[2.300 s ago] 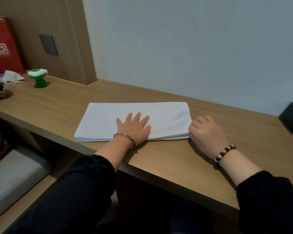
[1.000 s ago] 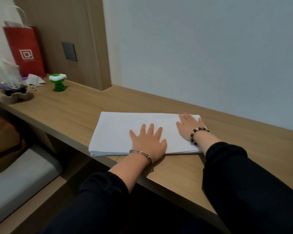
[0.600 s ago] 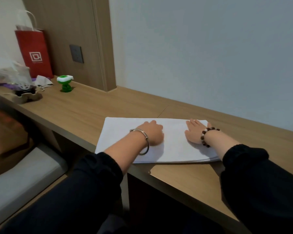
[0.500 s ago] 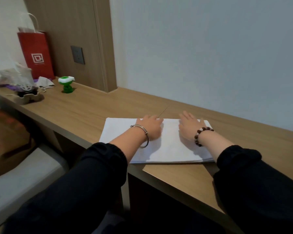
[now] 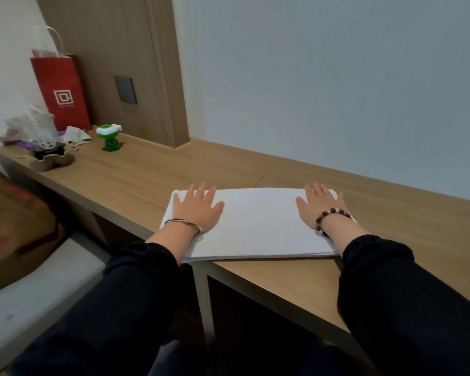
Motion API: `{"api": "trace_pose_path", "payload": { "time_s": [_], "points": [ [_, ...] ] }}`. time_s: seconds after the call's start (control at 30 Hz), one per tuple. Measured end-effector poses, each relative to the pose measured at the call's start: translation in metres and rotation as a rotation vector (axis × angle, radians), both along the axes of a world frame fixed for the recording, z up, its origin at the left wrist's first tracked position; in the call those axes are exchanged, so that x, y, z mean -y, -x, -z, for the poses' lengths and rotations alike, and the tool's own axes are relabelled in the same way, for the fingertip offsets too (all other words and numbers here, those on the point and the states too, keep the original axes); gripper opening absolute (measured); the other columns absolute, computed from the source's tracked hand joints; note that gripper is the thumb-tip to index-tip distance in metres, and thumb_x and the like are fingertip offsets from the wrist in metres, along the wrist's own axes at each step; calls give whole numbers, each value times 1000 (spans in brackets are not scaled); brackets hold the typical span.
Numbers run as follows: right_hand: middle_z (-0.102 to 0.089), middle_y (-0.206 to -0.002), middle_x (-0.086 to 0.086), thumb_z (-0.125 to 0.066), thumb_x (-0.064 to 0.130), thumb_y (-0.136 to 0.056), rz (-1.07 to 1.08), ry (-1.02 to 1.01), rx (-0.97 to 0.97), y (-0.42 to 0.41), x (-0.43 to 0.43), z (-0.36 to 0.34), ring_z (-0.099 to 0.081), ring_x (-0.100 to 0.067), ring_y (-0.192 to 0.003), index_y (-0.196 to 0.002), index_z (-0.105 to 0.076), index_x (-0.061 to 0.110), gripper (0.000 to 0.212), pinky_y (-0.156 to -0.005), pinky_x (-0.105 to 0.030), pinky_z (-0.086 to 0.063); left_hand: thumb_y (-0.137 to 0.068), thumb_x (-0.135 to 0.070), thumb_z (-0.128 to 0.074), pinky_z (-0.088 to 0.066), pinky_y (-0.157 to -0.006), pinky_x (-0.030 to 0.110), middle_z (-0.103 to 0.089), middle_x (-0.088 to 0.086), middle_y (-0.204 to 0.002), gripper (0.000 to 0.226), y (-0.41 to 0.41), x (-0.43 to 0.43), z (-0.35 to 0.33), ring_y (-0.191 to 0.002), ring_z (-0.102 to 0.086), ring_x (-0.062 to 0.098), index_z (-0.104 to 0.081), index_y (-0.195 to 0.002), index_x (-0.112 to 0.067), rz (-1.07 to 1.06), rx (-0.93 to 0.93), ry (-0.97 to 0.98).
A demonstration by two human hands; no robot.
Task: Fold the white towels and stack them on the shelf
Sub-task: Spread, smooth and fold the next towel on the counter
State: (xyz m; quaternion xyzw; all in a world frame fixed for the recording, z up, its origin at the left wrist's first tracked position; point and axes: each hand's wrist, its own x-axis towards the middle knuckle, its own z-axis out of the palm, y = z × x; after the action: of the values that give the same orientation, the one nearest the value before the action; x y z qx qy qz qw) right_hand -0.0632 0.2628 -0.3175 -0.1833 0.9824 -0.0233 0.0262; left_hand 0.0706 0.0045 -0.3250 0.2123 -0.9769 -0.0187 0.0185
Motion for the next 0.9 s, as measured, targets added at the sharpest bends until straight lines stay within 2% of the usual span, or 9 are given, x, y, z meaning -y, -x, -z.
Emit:
{"api": "trace_pose_path", "payload": {
  "time_s": [0.27, 0.67, 0.8, 0.87, 0.9],
  "points": [
    [6, -161, 2, -12, 50, -98, 111, 16, 8, -2, 1, -2, 7, -17, -147, -154, -6, 21, 63, -119, -48, -2, -92, -59, -13, -3, -113, 57, -1, -4, -160, 65, -7, 11, 2, -147, 3, 20, -6, -151, -31, -112, -36, -27],
    [4, -161, 1, -12, 48, -99, 118, 20, -15, -6, 1, -4, 5, -19, -147, -154, -7, 21, 61, -118, -50, -4, -94, -57, -12, -3, -114, 58, 0, -2, -160, 62, -10, 5, -3, -146, 3, 23, -3, -151, -34, -104, -19, -35],
    [7, -161, -3, -11, 43, -100, 119, -75, -2, -12, 4, -10, 7, -23, -147, -153, -3, 20, 58, -117, -52, 2, -96, -52, -12, 1, -111, 63, 6, -1, -160, 58, -13, 2, -12, -146, 8, 27, 2, -150, -36, -81, 99, -14],
    [5, -161, -7, -17, 38, -100, 75, -123, -20, -8, 11, -15, 5, -25, -147, -153, -6, 17, 58, -117, -53, 0, -97, -49, -19, 1, -110, 65, 5, -1, -160, 58, -10, 6, -25, -146, 8, 28, 0, -150, -35, -16, 188, 23],
    [-3, -160, -9, -24, 35, -99, 25, -122, -36, -3, 19, -19, -1, -27, -147, -151, -13, 15, 57, -117, -53, -5, -98, -47, -26, -2, -110, 64, 1, -1, -160, 58, -6, 8, -34, -146, 5, 28, -4, -150, -33, 50, 235, 51]
  ]
}}
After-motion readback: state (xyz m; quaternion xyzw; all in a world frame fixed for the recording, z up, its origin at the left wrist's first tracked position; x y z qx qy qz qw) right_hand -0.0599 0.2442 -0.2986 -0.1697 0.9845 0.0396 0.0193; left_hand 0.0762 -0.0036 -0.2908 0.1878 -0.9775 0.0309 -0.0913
